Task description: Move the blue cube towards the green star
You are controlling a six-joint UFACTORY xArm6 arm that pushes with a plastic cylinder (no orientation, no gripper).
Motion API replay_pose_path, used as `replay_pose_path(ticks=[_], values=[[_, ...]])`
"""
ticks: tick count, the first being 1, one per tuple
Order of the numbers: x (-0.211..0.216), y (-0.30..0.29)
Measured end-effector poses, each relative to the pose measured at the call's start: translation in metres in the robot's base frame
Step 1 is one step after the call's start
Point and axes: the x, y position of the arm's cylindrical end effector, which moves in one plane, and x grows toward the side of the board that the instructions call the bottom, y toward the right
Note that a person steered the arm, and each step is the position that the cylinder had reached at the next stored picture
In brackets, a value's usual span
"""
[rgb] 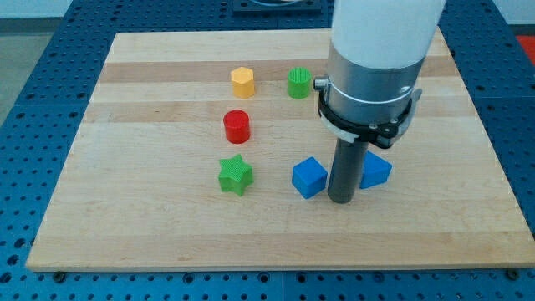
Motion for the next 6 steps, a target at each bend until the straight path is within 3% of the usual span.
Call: replay_pose_path(ticks=[6], values=[[-0.014,-0.027]])
